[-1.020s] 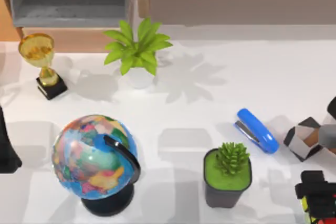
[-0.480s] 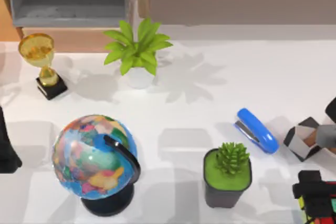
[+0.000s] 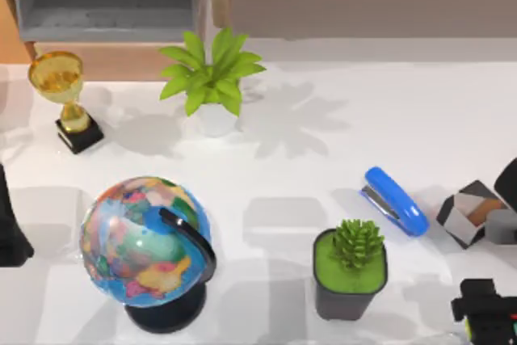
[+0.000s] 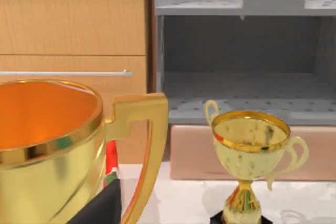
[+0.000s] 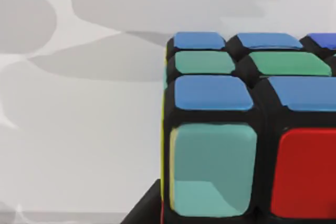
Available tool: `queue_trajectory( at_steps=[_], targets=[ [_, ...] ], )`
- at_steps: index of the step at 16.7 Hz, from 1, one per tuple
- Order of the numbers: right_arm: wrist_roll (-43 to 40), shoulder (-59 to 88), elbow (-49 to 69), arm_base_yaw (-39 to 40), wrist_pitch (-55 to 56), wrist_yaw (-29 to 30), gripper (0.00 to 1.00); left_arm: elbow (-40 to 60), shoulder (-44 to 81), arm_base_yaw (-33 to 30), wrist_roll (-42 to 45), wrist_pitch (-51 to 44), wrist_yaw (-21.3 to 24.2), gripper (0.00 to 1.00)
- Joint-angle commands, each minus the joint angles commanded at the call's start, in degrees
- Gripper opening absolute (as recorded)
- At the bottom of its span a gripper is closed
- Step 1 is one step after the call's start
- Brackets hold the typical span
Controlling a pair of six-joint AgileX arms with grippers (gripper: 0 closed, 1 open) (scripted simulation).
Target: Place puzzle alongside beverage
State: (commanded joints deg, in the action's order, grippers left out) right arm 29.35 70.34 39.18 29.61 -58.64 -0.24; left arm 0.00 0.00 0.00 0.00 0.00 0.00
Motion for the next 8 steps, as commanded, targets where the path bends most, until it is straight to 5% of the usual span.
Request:
queue_trajectory(
  at_steps=[8],
  targets=[
    [0.0, 0.0, 0.0, 0.0, 0.0, 0.0, 0.6, 0.0, 0.0, 0.0, 0.0, 0.0, 0.0, 1.0]
  ],
)
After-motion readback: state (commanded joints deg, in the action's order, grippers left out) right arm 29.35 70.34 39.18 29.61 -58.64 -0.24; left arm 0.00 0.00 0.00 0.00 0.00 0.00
